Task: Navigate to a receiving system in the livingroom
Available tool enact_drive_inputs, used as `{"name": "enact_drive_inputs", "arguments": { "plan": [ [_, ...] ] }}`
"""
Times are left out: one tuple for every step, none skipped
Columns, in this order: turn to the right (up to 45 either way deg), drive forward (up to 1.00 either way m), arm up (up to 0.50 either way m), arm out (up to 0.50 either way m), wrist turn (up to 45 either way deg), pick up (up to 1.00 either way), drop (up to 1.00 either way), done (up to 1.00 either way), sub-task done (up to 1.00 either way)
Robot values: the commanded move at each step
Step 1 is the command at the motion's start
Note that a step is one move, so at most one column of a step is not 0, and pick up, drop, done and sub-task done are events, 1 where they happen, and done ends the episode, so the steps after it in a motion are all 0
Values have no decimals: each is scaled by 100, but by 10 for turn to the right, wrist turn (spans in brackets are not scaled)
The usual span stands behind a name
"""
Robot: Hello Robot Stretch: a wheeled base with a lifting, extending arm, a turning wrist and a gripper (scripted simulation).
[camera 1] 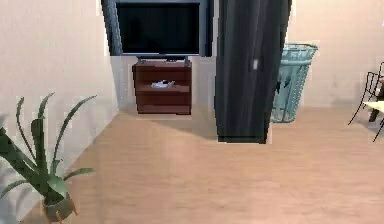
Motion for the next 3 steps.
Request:
{"name": "enact_drive_inputs", "arguments": {
  "plan": [
    [0, 100, 0, 0, 0, 0, 0, 0, 0],
    [0, 90, 0, 0, 0, 0, 0, 0, 0],
    [-180, 0, 0, 0, 0, 0, 0, 0, 0]
  ]
}}
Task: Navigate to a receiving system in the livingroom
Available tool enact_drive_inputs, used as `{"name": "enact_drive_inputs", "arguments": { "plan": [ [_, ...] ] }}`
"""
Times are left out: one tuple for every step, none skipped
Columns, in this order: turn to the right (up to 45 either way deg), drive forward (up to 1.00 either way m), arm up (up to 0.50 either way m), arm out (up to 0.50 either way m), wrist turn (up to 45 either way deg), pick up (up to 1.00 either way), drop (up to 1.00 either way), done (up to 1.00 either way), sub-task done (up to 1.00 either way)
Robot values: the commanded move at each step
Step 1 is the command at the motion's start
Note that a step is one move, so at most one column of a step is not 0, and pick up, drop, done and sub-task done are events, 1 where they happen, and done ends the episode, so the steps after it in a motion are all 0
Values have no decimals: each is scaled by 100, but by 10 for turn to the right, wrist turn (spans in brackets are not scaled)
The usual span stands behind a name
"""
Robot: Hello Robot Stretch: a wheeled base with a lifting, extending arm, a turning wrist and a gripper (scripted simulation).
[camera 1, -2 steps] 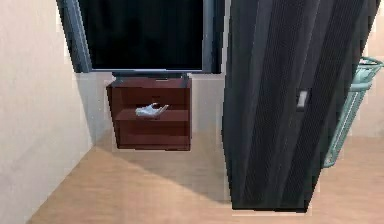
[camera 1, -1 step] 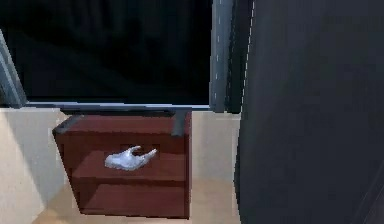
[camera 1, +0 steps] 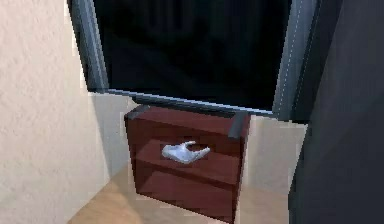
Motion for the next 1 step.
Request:
{"name": "enact_drive_inputs", "arguments": {
  "plan": [
    [0, 0, 0, 0, 0, 0, 0, 100, 0]
  ]
}}
